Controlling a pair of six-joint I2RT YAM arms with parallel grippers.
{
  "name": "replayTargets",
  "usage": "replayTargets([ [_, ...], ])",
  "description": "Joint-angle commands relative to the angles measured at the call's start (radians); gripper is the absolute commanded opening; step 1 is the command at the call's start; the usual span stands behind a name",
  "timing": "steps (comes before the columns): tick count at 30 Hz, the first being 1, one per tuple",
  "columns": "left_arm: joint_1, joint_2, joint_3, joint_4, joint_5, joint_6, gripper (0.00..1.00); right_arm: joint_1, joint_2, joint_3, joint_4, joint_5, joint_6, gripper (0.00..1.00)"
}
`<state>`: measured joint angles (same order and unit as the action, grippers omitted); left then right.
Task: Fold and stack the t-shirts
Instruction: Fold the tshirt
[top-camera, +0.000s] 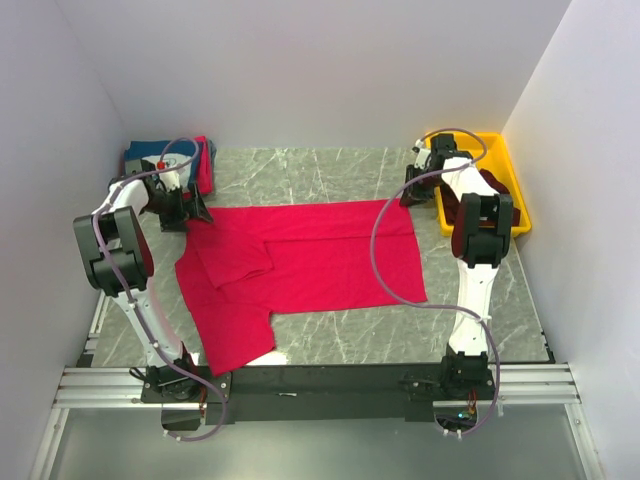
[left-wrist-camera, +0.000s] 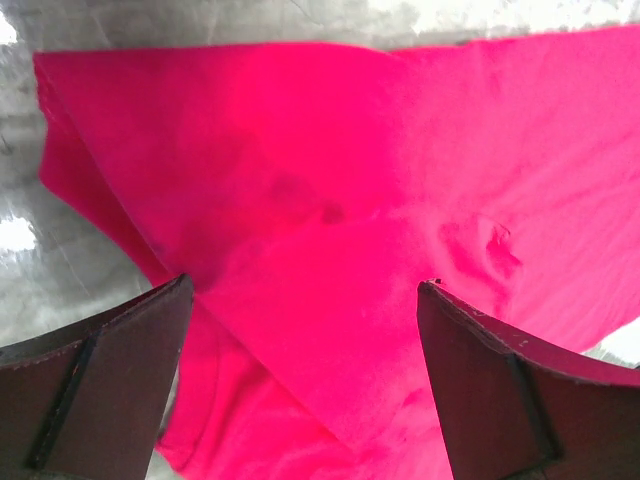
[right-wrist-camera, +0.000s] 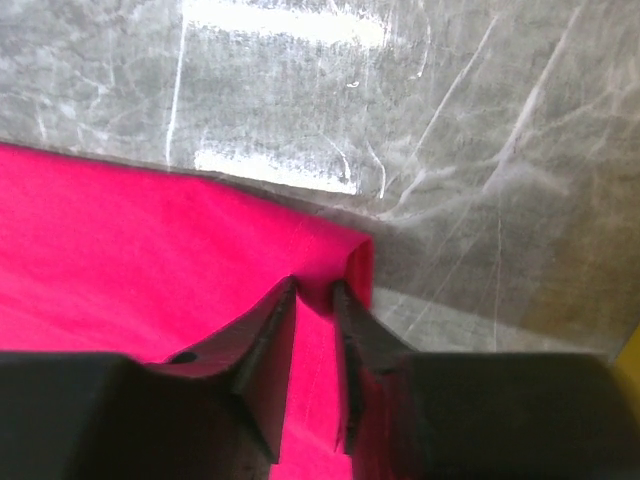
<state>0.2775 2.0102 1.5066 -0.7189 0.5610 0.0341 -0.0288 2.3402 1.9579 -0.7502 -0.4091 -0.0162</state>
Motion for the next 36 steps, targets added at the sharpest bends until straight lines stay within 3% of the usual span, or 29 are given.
replayTargets([
  [1, 0.002, 0.019, 0.038, 0.033, 0.017, -0.026, 0.99, 0.004, 0.021, 0.019, 0.017, -0.028, 0.015, 0.24],
  [10, 0.009, 0.050, 0.004, 0.053, -0.018, -0.026, 0.99, 0.003, 0.033, 0.032, 0.022, -0.054, 0.015, 0.00],
  [17, 0.025, 0.039, -0.025, 0.050, -0.013, -0.011, 0.99, 0.000, 0.013, 0.024, 0.043, -0.043, 0.048, 0.00],
  [24, 0.031, 0.025, -0.020, 0.026, 0.016, 0.004, 0.99, 0.000, -0.015, 0.012, 0.058, -0.013, 0.042, 0.29],
  [29, 0.031, 0.041, -0.026, 0.033, 0.022, 0.000, 1.00, 0.000, 0.027, 0.047, 0.042, 0.003, 0.048, 0.35],
  [32, 0.031, 0.053, -0.031, 0.033, 0.027, 0.003, 0.99, -0.002, 0.048, 0.061, 0.028, -0.011, 0.051, 0.29],
  [33, 0.031, 0.055, -0.036, 0.032, 0.022, 0.004, 0.99, 0.000, 0.047, 0.059, 0.031, -0.013, 0.053, 0.18],
  [36, 0.032, 0.065, -0.040, 0.035, 0.010, 0.006, 0.99, -0.002, 0.042, 0.049, 0.048, -0.014, 0.056, 0.00],
])
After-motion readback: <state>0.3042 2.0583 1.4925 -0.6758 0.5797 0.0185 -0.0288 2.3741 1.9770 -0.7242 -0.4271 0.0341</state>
